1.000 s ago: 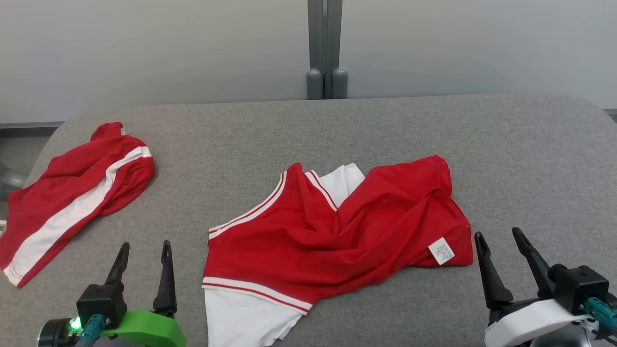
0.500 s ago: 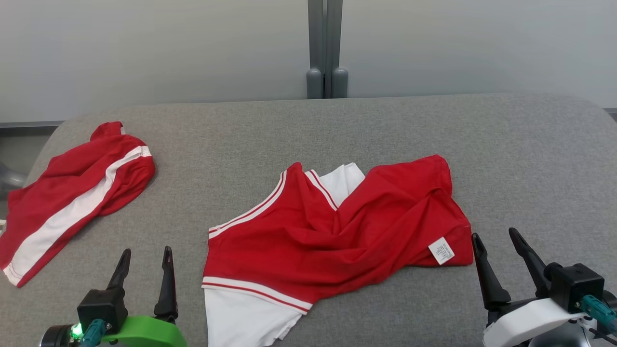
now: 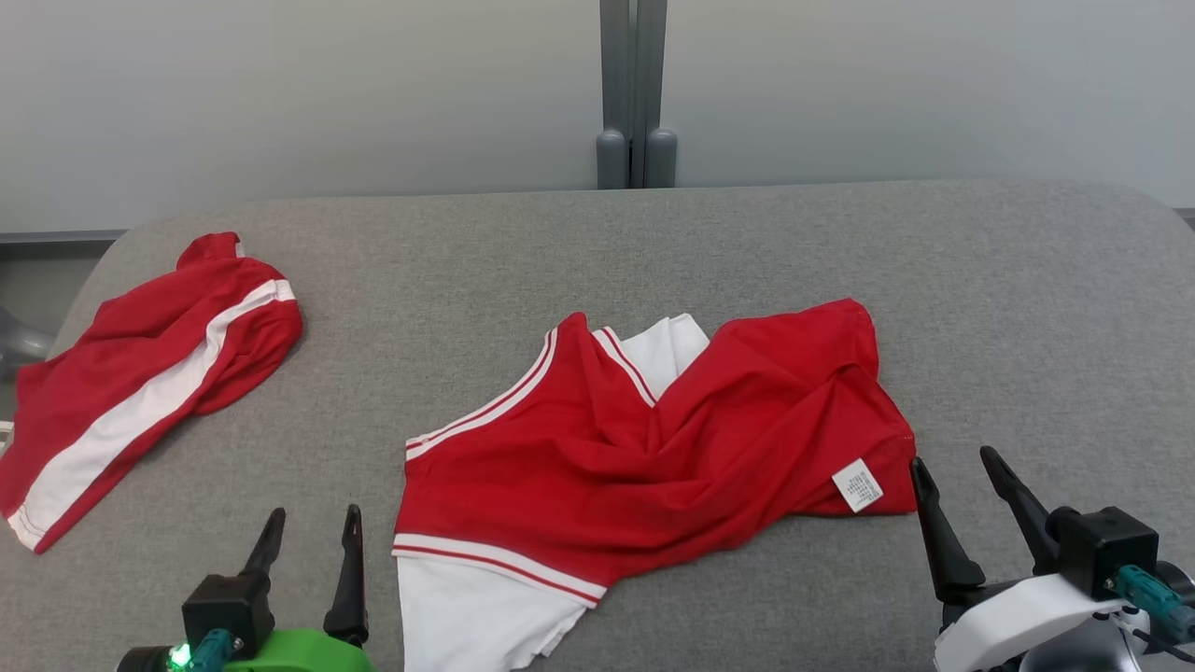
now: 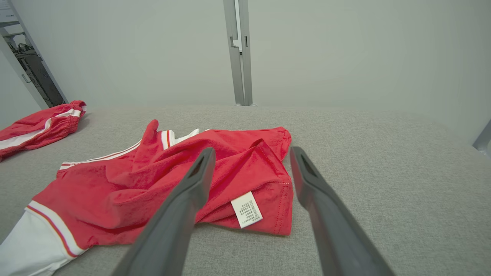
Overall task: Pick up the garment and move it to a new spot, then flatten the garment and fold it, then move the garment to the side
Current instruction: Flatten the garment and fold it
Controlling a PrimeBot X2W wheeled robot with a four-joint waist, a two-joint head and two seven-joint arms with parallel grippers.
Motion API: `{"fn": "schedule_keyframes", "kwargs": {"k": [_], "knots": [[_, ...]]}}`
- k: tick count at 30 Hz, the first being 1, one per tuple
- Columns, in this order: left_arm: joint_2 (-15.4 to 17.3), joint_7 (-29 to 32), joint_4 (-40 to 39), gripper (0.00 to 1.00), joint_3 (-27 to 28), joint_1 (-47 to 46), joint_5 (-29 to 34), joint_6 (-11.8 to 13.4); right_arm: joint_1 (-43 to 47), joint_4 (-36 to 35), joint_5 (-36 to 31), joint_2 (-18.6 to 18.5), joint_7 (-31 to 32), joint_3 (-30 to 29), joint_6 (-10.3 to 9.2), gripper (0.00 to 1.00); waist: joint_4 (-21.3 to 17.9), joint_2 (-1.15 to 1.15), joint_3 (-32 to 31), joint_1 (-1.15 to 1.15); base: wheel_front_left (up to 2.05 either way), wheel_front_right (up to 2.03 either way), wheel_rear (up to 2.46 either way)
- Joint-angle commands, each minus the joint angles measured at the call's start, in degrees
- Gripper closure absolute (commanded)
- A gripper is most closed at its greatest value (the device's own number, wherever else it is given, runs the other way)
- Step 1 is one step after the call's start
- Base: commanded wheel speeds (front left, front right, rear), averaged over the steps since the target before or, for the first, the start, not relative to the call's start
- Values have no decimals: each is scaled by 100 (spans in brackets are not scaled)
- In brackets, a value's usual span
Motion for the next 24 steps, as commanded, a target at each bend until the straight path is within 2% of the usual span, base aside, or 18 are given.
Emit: {"fn": "schedule_keyframes", "kwargs": {"k": [1,10,16,24], "knots": [[-4,-3,80,0,-35,76,-46,-52,-97,90,9,-41,5,-19,-5,0,-1,0,12,0,0,0,0],[-30,-28,733,0,-439,11,-21,-256,-685,992,18,-290,-90,-69,-6,0,79,0,203,0,0,0,0],[-60,-68,1311,0,-716,-128,-46,-357,-1286,1999,141,-576,-239,42,-6,0,139,0,388,0,0,0,0],[-54,-150,1895,0,-937,-318,-69,-424,-1977,3182,531,-752,-550,354,-6,0,225,0,616,0,0,0,0]]}}
